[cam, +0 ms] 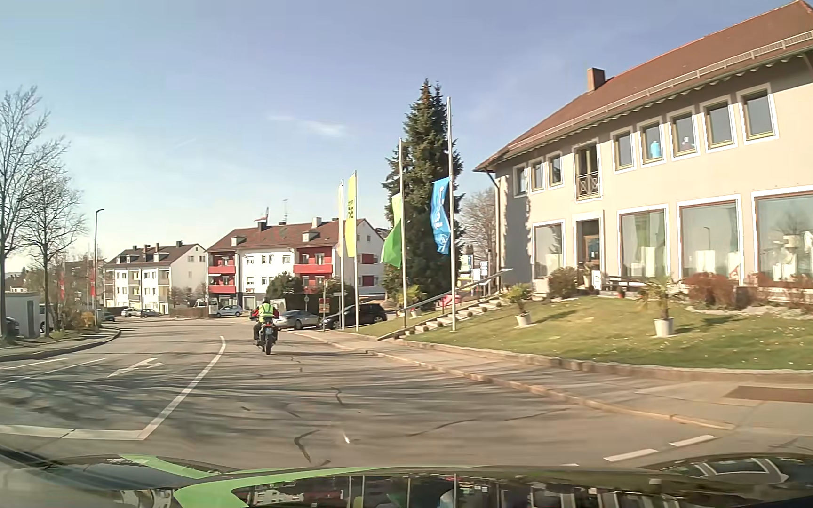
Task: Follow the waypoints while adhering to traffic rules and regulations
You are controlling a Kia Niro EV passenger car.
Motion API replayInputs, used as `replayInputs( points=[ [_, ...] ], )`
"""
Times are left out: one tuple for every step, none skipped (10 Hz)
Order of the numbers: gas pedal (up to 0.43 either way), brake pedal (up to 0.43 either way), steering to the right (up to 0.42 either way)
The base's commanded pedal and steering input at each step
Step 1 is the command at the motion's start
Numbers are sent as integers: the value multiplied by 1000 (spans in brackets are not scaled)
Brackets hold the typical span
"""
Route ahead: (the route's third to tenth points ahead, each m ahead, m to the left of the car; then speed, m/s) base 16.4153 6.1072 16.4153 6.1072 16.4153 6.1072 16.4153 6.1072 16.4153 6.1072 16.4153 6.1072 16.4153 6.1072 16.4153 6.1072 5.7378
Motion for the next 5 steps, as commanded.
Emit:
replayInputs(
  points=[
    [150, 0, -233],
    [150, 0, -199],
    [130, 0, -170],
    [130, 0, -146],
    [87, 0, -132]
  ],
)
